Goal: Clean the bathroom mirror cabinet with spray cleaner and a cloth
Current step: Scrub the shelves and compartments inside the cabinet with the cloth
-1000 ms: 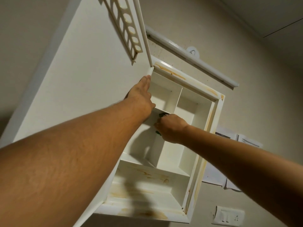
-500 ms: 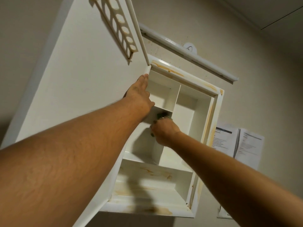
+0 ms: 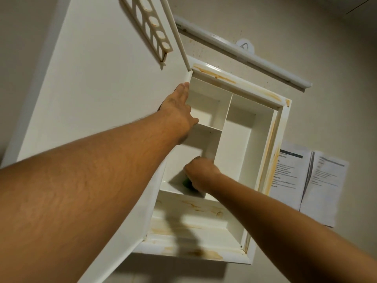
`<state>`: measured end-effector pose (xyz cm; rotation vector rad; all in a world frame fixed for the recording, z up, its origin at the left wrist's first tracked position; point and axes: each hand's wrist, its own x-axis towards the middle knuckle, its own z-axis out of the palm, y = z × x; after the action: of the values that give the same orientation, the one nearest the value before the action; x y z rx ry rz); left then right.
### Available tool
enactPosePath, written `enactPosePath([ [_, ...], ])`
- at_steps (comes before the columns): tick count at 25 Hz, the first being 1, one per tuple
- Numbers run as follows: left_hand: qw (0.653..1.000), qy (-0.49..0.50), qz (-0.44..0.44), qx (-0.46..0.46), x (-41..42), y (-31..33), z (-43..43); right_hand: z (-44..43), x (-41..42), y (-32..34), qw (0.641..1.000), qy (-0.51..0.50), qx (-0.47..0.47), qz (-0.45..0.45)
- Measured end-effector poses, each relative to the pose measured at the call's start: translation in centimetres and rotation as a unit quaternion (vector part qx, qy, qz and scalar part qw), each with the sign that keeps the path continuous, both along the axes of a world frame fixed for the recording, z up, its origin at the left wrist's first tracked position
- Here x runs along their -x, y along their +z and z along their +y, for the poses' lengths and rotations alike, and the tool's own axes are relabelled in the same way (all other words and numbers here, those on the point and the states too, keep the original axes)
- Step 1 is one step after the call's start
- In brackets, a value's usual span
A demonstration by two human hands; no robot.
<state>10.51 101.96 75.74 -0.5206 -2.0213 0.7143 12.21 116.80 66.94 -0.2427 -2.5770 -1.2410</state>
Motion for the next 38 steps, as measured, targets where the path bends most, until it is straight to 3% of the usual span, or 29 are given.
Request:
enactPosePath([
  [8,1.0,0.004,-0.007,0.004,0.0,0.1,-0.1,0.0,2.3,-1.8,0.995,-0.069,-0.069,-0.026],
  [11,1.0,-0.004,-0.006,0.011,-0.1,0.1,-0.3,-0.5,2.1,-1.9,0.99,-0.111,-0.058,-0.063],
  [21,1.0,-0.002,-0.002,0.008,-0.3,-0.3,-0.4,-2.1,-0.2,-0.4,0.983,-0.111,-0.023,-0.145],
  [23,1.0,-0.001,-0.003,0.002,-0.3,-0.3,-0.4,-3.0,-1.3,0.3,0.977,-0.115,0.0,-0.177],
  [25,1.0,-0.006,-0.006,0.001,-0.4,-0.2,-0.3,-3.8,-2.4,2.1,0.967,-0.129,0.084,-0.202],
  [27,1.0,-0.007,-0.015,-0.003,-0.5,-0.2,-0.1,-4.4,-2.7,4.6,0.972,-0.083,0.152,-0.156],
  [30,1.0,0.0,-0.023,-0.01,-0.3,-0.2,0.0,-4.2,-2.1,6.4,0.997,0.059,0.047,-0.031],
  [35,1.0,-0.013,-0.025,-0.01,-0.3,-0.1,-0.1,-0.2,-1.5,-0.1,0.992,0.011,-0.117,-0.045],
  [38,1.0,-0.012,-0.024,-0.009,-0.4,-0.2,-0.1,0.6,0.2,-1.6,0.997,0.027,-0.074,-0.024],
])
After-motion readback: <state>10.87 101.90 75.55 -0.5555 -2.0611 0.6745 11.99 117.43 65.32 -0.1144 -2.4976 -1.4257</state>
